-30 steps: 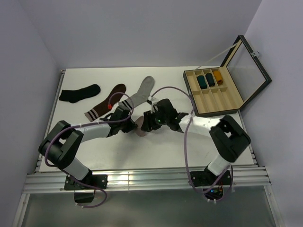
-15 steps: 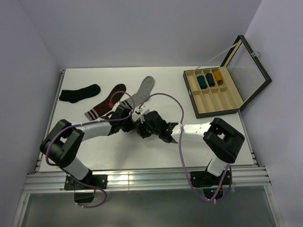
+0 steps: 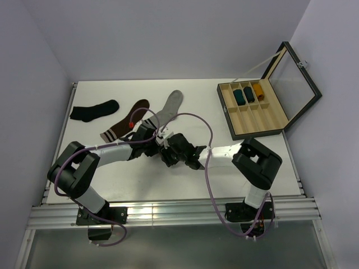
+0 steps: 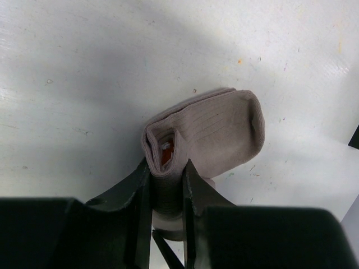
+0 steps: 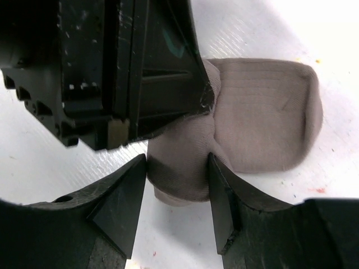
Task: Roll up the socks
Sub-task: Roll the sock at the center of the board.
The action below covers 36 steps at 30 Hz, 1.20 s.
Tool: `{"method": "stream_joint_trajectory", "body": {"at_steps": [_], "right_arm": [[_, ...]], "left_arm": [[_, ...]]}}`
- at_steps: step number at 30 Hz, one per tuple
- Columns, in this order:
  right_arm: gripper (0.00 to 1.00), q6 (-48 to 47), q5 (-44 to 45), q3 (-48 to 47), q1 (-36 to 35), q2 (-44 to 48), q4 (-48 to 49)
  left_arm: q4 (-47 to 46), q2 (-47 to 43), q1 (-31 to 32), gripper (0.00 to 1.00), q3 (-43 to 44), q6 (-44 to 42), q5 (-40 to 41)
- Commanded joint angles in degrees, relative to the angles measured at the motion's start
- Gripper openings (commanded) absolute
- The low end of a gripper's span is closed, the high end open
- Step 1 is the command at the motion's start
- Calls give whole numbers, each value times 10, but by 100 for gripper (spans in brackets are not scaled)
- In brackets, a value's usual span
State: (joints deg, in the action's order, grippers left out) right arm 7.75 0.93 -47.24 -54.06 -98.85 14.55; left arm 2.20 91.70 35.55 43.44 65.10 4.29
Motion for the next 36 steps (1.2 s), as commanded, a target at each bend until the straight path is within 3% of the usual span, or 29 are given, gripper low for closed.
{"method": "stream_joint_trajectory", "body": {"at_steps": [1, 8, 12, 16, 20, 21, 25, 36], "right_arm": [[55, -10, -30, -26, -15, -29, -13], [51, -9, -6, -65, -21, -65, -75], [19, 2, -7, -74, -17, -69, -102], [1, 31, -85, -72, 18, -56, -127], [0, 62, -183, -87, 62, -61, -165], [0, 66, -209, -92, 70, -64, -172], [0, 75, -331, -126, 105, -92, -217], [0, 82, -449, -220, 155, -172, -304]], "left_arm": [[37, 18, 2, 7, 2, -14, -13], [31, 19, 2, 8, 2, -11, -25], [25, 12, 2, 11, -1, -13, -26], [4, -6, 2, 26, -11, -16, -22], [-16, -29, 2, 45, -28, -12, -13], [-17, -34, 2, 55, -32, -9, -12], [-34, -64, -1, 66, -56, -2, 0], [-24, -102, -8, 67, -99, 40, 36]]}}
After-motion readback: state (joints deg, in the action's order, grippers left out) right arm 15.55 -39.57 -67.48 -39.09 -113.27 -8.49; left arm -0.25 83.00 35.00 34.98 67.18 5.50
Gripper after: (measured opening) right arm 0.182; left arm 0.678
